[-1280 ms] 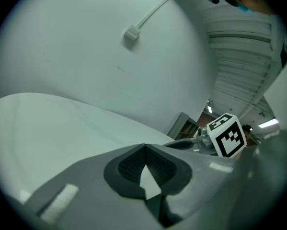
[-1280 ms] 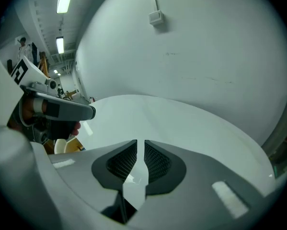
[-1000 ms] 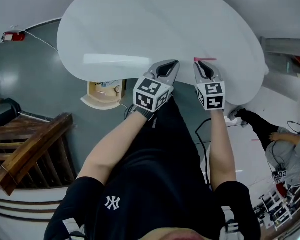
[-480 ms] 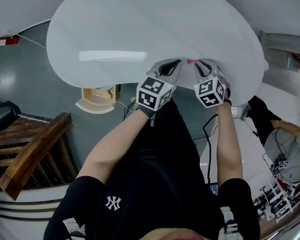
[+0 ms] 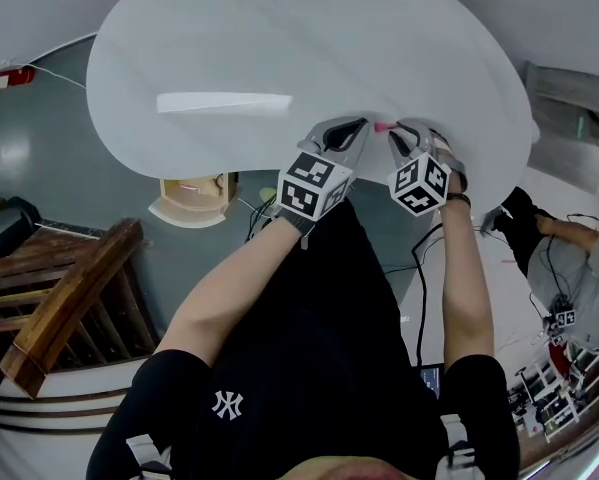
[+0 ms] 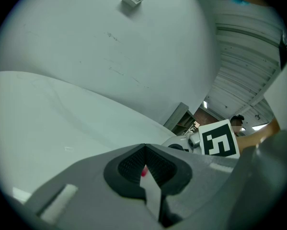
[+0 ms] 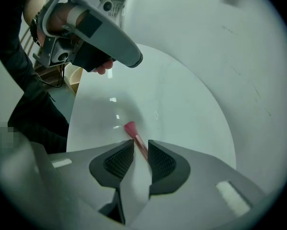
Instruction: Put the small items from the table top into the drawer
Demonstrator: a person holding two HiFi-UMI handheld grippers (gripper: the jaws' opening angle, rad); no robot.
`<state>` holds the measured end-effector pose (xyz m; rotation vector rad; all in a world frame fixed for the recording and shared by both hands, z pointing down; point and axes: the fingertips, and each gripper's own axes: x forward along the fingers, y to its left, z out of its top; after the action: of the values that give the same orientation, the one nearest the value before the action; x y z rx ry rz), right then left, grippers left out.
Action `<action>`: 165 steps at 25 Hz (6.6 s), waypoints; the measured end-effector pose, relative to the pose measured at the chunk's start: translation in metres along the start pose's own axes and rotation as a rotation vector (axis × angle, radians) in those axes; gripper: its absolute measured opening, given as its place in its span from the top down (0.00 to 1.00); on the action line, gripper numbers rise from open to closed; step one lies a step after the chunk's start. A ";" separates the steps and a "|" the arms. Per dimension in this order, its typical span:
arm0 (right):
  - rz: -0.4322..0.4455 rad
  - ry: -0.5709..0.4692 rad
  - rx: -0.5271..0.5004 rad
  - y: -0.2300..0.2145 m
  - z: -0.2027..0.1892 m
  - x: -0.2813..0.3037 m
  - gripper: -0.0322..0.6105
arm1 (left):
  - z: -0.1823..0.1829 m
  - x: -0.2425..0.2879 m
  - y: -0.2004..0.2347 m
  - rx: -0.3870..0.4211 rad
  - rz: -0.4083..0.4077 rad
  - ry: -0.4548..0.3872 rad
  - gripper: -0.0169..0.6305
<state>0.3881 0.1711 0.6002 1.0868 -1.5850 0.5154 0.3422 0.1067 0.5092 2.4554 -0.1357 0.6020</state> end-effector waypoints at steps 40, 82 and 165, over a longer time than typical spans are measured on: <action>0.063 -0.181 0.340 0.023 0.103 -0.028 0.84 | 0.001 -0.096 0.026 -0.022 0.138 -0.122 0.97; 0.413 -0.450 0.188 0.276 0.351 -0.018 0.84 | -0.124 -0.388 0.140 -0.271 0.624 -0.413 0.97; 0.449 -0.791 0.147 0.288 0.485 -0.152 0.91 | -0.008 -0.528 0.116 -0.143 0.732 -0.617 0.97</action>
<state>-0.1148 -0.0142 0.3679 1.1104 -2.5532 0.5310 -0.1591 -0.0053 0.3389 2.3264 -1.3047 0.0780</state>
